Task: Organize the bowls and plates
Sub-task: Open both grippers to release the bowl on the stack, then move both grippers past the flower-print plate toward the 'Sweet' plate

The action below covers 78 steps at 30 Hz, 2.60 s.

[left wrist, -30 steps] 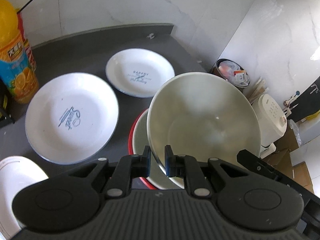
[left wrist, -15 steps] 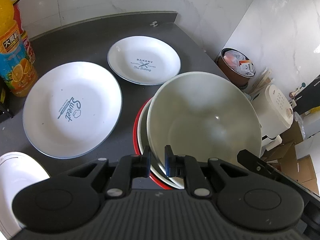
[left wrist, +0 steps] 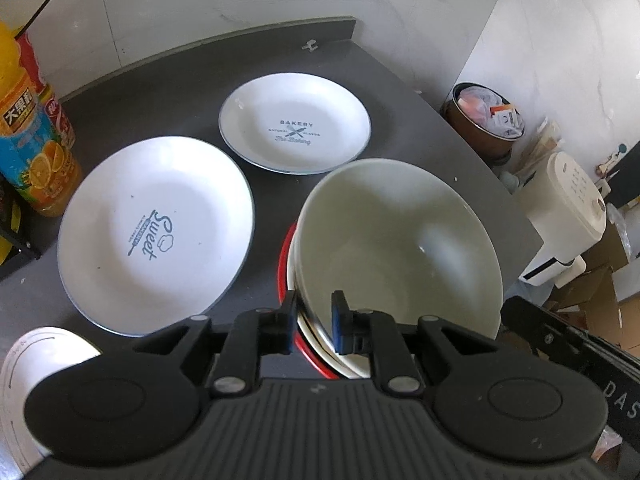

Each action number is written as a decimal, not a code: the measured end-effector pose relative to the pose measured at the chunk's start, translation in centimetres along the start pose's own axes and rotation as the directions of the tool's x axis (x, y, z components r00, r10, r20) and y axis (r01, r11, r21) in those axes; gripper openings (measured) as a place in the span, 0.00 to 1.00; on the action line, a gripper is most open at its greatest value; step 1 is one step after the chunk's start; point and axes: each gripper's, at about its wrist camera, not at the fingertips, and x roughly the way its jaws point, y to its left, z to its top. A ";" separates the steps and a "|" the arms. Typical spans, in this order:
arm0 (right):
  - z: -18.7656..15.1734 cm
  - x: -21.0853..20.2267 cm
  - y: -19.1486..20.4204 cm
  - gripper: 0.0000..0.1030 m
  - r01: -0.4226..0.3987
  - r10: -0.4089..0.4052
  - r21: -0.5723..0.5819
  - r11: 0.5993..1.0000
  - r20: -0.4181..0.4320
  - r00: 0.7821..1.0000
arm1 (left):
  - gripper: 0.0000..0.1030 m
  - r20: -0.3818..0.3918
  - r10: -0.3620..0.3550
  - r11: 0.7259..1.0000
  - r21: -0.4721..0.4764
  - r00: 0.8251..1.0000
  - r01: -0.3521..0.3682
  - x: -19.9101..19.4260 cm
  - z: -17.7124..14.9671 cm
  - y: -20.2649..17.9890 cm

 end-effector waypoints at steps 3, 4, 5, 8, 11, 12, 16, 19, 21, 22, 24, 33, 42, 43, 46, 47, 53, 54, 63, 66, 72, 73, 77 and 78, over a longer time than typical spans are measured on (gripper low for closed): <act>-0.1 -0.4 -0.3 0.24 0.002 -0.002 0.014 1.000 0.005 1.000 | 0.18 0.004 0.014 1.000 0.015 1.000 -0.015 -0.5 0.1 -0.3; -0.2 -0.7 -0.4 0.28 0.008 -0.008 0.018 1.000 0.010 1.000 | 0.22 0.009 0.019 1.000 0.018 1.000 -0.019 -0.8 0.1 -0.4; -0.2 -1.0 -0.5 0.29 0.019 -0.020 0.019 1.000 0.018 1.000 | 0.26 0.014 0.022 1.000 0.017 1.000 -0.022 -1.2 0.1 -0.5; -0.1 -2.0 -0.9 0.35 0.024 -0.025 0.023 0.999 0.040 0.999 | 0.41 0.054 0.025 1.000 0.013 0.998 -0.026 -2.9 0.1 -0.7; 0.0 -3.0 -1.1 0.48 0.010 -0.012 0.030 0.999 0.063 0.998 | 0.53 0.081 0.044 0.999 0.014 0.996 -0.045 -4.5 -0.1 -0.9; 0.0 -3.5 -1.1 0.51 0.011 -0.013 0.026 1.000 0.073 0.997 | 0.54 0.095 0.043 0.999 0.010 0.995 -0.045 -5.2 -0.2 -0.9; -0.1 -4.7 -0.8 0.65 0.021 -0.022 0.010 1.000 0.095 0.995 | 0.60 0.119 0.053 0.998 -0.022 0.991 -0.051 -7.3 -0.7 -0.4; -0.4 -5.5 -0.2 0.71 0.006 -0.006 -0.004 1.000 0.103 0.995 | 0.62 0.138 0.054 0.998 -0.031 0.989 -0.050 -8.6 -1.2 -0.1; -0.7 -6.0 0.2 0.78 -0.001 0.002 -0.010 1.000 0.113 0.994 | 0.62 0.152 0.026 0.999 -0.038 0.988 -0.020 -9.5 -1.5 0.4; -0.8 -6.3 0.4 0.79 -0.003 0.005 -0.016 1.000 0.118 0.993 | 0.62 0.160 0.010 0.999 -0.044 0.987 -0.003 -9.8 -1.7 0.5; -1.1 -6.7 0.9 0.80 -0.007 0.010 -0.027 1.000 0.123 0.992 | 0.62 0.174 -0.002 0.999 -0.047 0.985 0.010 -10.5 -2.0 0.8; -2.4 -8.3 2.4 0.92 -0.014 0.022 -0.057 0.998 0.141 0.990 | 0.62 0.205 -0.005 0.999 -0.052 0.979 0.016 -12.7 -3.1 3.6; -3.0 -8.0 5.4 0.97 -0.029 0.043 -0.118 0.993 0.121 0.992 | 0.64 0.166 0.043 0.996 -0.088 0.985 -0.028 -13.4 -4.8 9.5; -3.1 -7.8 5.8 0.97 -0.035 0.049 -0.122 0.992 0.115 0.992 | 0.66 0.161 0.042 0.995 -0.098 0.986 -0.027 -13.4 -5.0 10.3; -3.3 -7.2 7.0 0.97 -0.044 0.055 -0.124 0.991 0.090 0.994 | 0.71 0.148 0.062 0.993 -0.108 0.987 -0.046 -13.4 -5.5 12.2; -3.4 -6.9 7.4 0.97 -0.047 0.058 -0.124 0.991 0.084 0.995 | 0.73 0.144 0.077 0.991 -0.115 0.987 -0.060 -13.4 -5.6 12.9; -3.9 -5.6 10.2 0.97 -0.068 0.076 -0.148 0.987 0.049 0.996 | 0.75 0.102 0.110 0.985 -0.142 0.989 -0.095 -12.8 -6.1 16.4; -3.9 -5.3 10.7 0.97 -0.073 0.080 -0.151 0.986 0.042 0.996 | 0.75 0.094 0.113 0.984 -0.151 0.989 -0.098 -12.6 -6.2 17.0; -5.2 -2.3 14.0 0.97 -0.096 0.097 -0.170 0.981 -0.006 0.995 | 0.75 0.032 0.124 0.980 -0.160 0.992 -0.118 -11.4 -6.4 21.6; -5.6 -1.1 14.7 0.97 -0.092 0.089 -0.158 0.983 -0.025 0.996 | 0.75 0.018 0.126 0.982 -0.144 0.992 -0.122 -10.8 -6.1 22.8; -6.2 1.2 15.9 0.91 -0.084 0.078 -0.151 0.985 -0.049 0.996 | 0.75 0.011 0.117 0.985 -0.126 0.993 -0.115 -9.7 -5.0 25.2; -6.2 1.5 16.0 0.88 -0.082 0.075 -0.148 0.986 -0.053 0.996 | 0.75 0.015 0.113 0.986 -0.124 0.993 -0.110 -9.5 -4.7 25.5; -6.4 3.3 16.1 0.78 -0.061 0.054 -0.124 0.990 -0.066 0.996 | 0.74 0.036 0.089 0.991 -0.105 0.995 -0.085 -8.4 -3.5 26.6; -6.5 3.8 16.1 0.74 -0.054 0.046 -0.119 0.991 -0.067 0.997 | 0.74 0.039 0.078 0.992 -0.107 0.996 -0.073 -8.0 -3.2 26.8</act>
